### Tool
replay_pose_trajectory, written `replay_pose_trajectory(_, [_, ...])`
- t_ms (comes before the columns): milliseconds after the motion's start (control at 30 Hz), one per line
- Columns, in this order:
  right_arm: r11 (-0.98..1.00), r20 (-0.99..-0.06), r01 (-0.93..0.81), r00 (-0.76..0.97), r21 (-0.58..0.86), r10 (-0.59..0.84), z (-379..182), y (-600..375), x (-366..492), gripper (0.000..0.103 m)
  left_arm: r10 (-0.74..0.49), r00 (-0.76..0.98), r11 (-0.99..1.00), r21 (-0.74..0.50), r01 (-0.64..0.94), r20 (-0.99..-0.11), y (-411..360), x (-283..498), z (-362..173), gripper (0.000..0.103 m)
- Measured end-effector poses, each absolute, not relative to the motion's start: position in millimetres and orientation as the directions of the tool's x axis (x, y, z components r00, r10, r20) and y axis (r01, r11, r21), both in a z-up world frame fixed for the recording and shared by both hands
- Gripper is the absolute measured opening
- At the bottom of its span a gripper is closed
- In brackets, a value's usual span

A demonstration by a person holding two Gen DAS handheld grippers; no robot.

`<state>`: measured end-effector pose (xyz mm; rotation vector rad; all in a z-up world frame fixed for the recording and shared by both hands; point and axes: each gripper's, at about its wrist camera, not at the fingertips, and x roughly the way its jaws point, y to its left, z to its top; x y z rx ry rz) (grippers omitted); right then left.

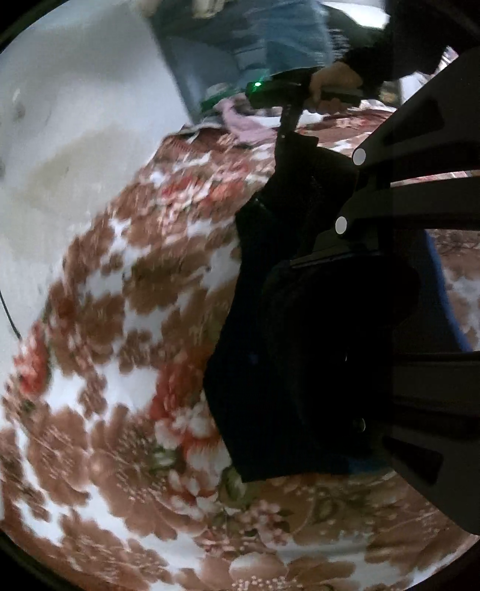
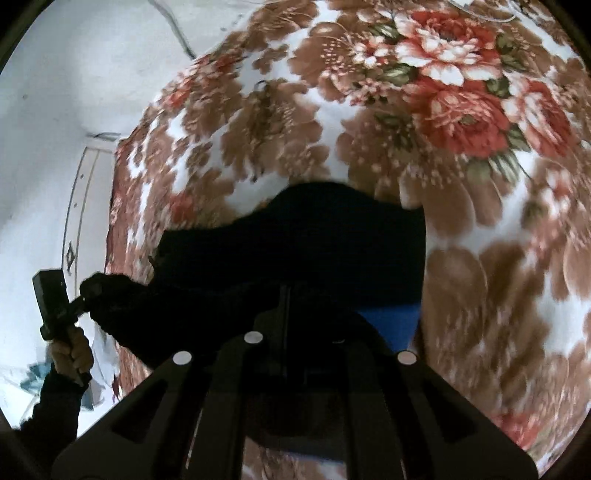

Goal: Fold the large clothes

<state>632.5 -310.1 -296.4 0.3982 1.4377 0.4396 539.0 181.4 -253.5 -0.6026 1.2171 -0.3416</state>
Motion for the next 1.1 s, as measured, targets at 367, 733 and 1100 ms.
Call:
replay_pose_trajectory(367, [0.783,-0.781,0.096,-0.07,0.615,0.621,-369.2,-323.1,687.4,0.033,-0.639,0.177,0.665,-0.654,-0.362,-0.748,219.9,598.1,-351.1,0.034])
replay_pose_trajectory(733, [0.816,-0.816,0.046,-0.029,0.576,0.578,-308.9,-328.9,711.8,0.08,-0.655,0.198,0.637,-0.674,-0.374,-0.729,230.1,633.8,-298.1,0.078])
replay_pose_trajectory(1100, [0.838,-0.838,0.019,0.033,0.546,0.545,-301.2,-315.9,677.4,0.085,-0.621,0.185,0.706,-0.646,-0.29,-0.762,216.3,620.8,-275.9,0.078])
